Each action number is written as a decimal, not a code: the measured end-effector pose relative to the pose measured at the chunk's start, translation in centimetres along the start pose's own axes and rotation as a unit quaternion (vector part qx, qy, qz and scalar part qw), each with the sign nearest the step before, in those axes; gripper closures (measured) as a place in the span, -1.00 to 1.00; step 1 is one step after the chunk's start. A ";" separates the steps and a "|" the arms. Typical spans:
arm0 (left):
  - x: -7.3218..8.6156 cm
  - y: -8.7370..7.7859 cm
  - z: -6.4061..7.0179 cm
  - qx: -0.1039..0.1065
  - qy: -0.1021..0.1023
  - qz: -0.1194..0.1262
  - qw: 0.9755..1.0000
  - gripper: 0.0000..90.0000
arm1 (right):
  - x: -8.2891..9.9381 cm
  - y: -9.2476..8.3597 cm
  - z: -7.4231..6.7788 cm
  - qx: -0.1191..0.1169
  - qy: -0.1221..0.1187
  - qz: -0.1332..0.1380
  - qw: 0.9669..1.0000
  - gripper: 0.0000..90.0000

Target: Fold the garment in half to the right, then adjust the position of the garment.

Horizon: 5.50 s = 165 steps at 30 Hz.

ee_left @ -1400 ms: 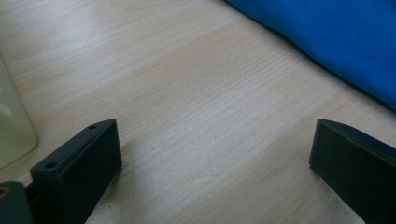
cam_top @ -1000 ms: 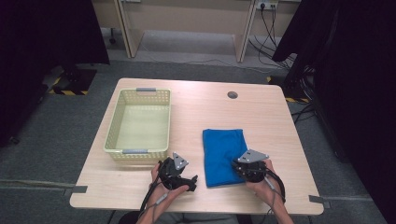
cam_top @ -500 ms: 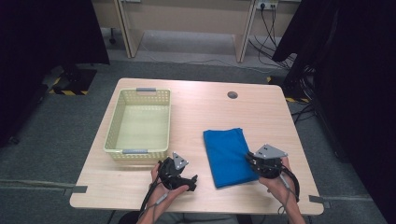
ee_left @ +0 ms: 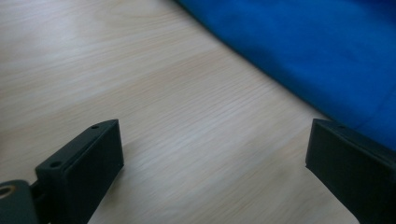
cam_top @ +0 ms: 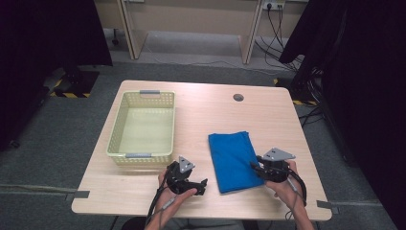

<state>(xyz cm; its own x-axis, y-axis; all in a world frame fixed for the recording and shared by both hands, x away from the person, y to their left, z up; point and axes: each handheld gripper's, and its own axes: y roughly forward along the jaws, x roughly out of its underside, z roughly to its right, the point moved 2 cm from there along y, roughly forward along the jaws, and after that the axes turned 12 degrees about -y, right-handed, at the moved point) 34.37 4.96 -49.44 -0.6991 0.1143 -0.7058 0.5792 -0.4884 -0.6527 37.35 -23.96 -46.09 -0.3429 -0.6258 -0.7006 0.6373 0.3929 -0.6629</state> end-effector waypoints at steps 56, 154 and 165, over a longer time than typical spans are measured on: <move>0.5 -1.9 -1.2 0.001 0.046 -0.009 0.999 -0.91 | 0.6 0.7 -1.7 -0.020 0.057 -0.017 0.998 -0.49; 3.2 -5.7 -7.3 -0.043 0.037 -0.018 0.998 -1.00 | -1.6 3.7 -2.7 -0.033 0.052 -0.018 0.998 -0.81; 3.2 -5.7 -7.3 -0.043 0.037 -0.018 0.998 -1.00 | -2.7 5.6 -3.6 -0.021 0.064 -0.046 0.997 -0.81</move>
<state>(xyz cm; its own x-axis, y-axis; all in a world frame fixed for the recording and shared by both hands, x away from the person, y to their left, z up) 31.90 14.42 -49.95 -0.6895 0.1951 -0.6976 0.5905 -0.4063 -0.6973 39.37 -17.68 -48.83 -0.4845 -0.5707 -0.6630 0.5716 0.3672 -0.7338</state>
